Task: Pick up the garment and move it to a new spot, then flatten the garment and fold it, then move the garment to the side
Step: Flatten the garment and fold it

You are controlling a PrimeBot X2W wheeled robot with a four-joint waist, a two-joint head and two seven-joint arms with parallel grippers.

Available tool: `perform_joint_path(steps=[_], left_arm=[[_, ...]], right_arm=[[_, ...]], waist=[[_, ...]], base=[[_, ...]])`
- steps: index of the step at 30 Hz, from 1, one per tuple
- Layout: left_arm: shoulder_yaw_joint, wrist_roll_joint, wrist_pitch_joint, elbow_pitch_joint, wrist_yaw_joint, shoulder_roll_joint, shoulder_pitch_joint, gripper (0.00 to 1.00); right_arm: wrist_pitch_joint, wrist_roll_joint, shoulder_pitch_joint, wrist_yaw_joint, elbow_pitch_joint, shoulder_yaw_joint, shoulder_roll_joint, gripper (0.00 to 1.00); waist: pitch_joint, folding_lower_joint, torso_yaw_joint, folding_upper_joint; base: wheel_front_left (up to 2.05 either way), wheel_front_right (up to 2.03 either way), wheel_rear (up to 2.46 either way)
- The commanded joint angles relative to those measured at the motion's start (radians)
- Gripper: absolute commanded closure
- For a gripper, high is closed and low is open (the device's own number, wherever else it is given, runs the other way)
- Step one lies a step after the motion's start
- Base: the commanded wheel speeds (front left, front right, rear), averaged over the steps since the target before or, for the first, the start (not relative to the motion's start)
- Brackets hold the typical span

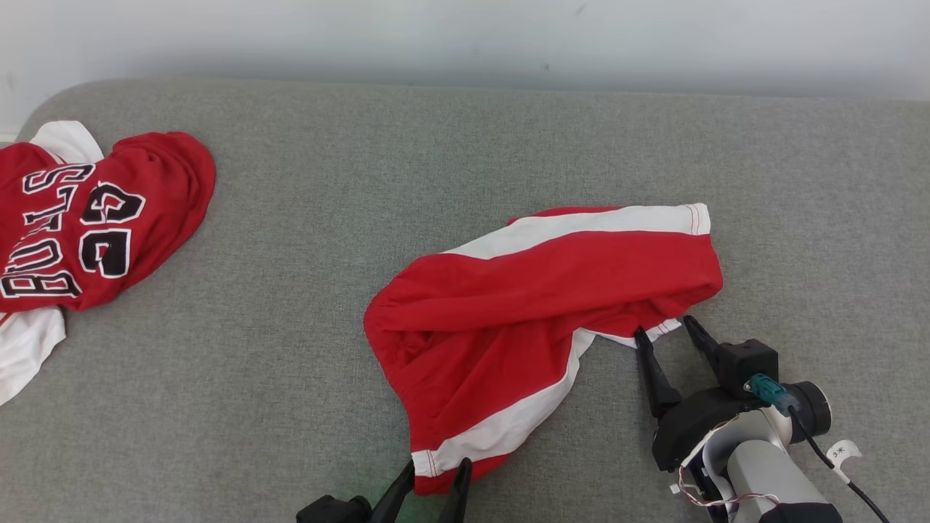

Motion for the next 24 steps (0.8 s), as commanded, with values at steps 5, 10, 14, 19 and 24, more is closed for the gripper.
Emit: perform_joint_path(steps=[5, 10, 14, 19, 24], left_arm=[[-0.002, -0.013, -0.003, 0.034, 0.001, 0.006, -0.014, 0.0], [-0.003, -0.035, -0.003, 0.064, 0.001, 0.002, -0.025, 0.46], [0.062, -0.024, -0.003, 0.053, 0.001, -0.002, -0.026, 1.0], [0.106, 0.007, -0.003, 0.044, 0.001, -0.005, 0.005, 1.0], [0.138, 0.058, -0.003, 0.007, 0.001, 0.007, 0.05, 1.0]], right_arm=[[0.0, 0.004, 0.012, -0.002, 0.009, 0.012, 0.0, 0.0], [0.0, 0.009, 0.022, -0.002, 0.028, 0.035, -0.003, 0.67], [0.0, 0.016, 0.026, -0.002, 0.004, 0.039, -0.008, 1.0], [0.0, 0.04, 0.075, -0.002, -0.035, 0.033, -0.018, 1.0], [0.0, 0.128, 0.216, -0.002, -0.199, -0.012, -0.01, 1.0]], waist=[[-0.012, 0.0, -0.001, -0.0001], [-0.026, 0.0, 0.0, -0.0001], [-0.042, 0.0, 0.0, -0.0001], [-0.077, 0.0, -0.002, -0.0001], [-0.128, 0.0, -0.011, -0.0001]], base=[[0.0, 0.0, 0.0], [0.0, 0.0, 0.0], [0.0, 0.0, 0.0], [0.0, 0.0, 0.0], [0.0, 0.0, 0.0]])
